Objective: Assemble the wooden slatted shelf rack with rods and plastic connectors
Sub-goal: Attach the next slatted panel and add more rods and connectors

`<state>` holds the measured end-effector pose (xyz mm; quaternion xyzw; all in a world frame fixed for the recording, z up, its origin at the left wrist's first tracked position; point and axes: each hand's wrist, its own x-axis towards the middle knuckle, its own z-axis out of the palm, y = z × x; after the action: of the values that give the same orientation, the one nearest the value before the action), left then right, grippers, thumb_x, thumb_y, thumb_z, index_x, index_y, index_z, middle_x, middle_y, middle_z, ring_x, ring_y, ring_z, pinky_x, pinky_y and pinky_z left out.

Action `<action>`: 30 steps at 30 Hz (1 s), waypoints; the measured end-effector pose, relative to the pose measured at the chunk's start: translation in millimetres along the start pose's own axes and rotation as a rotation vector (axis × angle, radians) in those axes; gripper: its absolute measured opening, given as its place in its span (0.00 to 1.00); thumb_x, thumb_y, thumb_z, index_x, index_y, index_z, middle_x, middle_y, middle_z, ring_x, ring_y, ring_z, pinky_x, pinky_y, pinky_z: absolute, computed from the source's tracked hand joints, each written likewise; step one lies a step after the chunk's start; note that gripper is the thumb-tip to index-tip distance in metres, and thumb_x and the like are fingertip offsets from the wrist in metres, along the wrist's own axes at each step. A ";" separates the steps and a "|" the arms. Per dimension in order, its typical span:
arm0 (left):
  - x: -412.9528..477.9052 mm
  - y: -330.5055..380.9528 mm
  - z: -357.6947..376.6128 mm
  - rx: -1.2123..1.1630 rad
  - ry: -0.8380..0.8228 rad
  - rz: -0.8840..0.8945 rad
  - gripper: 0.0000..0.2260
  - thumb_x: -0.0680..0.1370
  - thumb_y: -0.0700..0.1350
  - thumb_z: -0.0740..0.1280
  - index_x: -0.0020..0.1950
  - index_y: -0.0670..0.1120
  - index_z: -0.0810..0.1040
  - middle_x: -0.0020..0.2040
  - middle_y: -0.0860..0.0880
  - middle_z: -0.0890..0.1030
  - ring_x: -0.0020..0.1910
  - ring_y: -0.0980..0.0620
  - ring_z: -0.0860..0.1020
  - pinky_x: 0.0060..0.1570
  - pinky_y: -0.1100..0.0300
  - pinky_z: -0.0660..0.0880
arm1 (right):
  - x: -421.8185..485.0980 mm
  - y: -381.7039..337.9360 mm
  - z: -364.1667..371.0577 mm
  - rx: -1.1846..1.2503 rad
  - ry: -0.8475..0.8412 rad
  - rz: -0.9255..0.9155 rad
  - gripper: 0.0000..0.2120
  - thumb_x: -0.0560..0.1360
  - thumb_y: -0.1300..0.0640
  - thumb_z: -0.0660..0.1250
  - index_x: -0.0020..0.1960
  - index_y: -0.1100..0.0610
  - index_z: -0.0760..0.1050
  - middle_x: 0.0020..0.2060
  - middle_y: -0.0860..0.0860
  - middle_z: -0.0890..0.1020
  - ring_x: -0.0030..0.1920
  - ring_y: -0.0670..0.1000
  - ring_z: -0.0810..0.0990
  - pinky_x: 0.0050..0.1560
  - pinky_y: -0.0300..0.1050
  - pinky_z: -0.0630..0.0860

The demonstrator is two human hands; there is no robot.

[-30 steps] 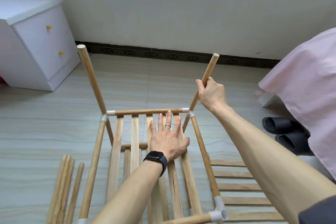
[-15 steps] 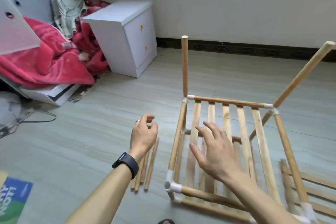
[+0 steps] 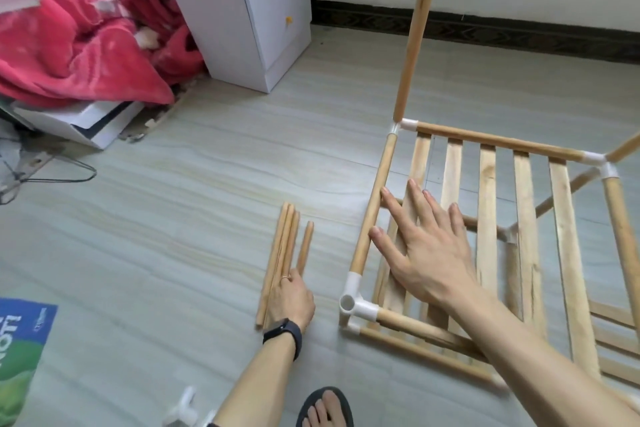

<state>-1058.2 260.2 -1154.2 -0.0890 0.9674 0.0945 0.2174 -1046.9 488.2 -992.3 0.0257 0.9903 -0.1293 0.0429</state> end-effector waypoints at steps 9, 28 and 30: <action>-4.1 -3.4 -27.0 -0.432 -0.006 -0.055 0.13 0.78 0.45 0.66 0.62 0.47 0.81 0.57 0.47 0.84 0.58 0.44 0.80 0.52 0.58 0.74 | -0.7 1.0 -1.1 0.011 -0.051 0.006 0.36 0.77 0.29 0.31 0.82 0.39 0.45 0.81 0.47 0.36 0.81 0.48 0.36 0.79 0.58 0.32; -142.5 21.8 -98.3 -0.751 0.129 0.583 0.32 0.75 0.71 0.64 0.76 0.61 0.63 0.65 0.61 0.76 0.63 0.65 0.74 0.61 0.65 0.74 | -80.4 -17.6 -99.6 0.975 0.357 -0.058 0.17 0.83 0.46 0.62 0.45 0.57 0.79 0.30 0.53 0.83 0.29 0.54 0.83 0.33 0.50 0.82; -145.5 21.6 -87.2 -0.741 0.124 0.581 0.34 0.72 0.77 0.60 0.75 0.66 0.64 0.57 0.65 0.78 0.56 0.71 0.74 0.52 0.76 0.71 | -87.6 -19.4 -97.6 0.898 0.337 -0.086 0.17 0.83 0.45 0.61 0.45 0.56 0.78 0.30 0.51 0.83 0.28 0.52 0.83 0.32 0.47 0.81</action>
<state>-968.6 280.9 -1010.0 0.1080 0.8646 0.4846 0.0772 -968.6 491.2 -885.4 0.0216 0.8300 -0.5398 -0.1390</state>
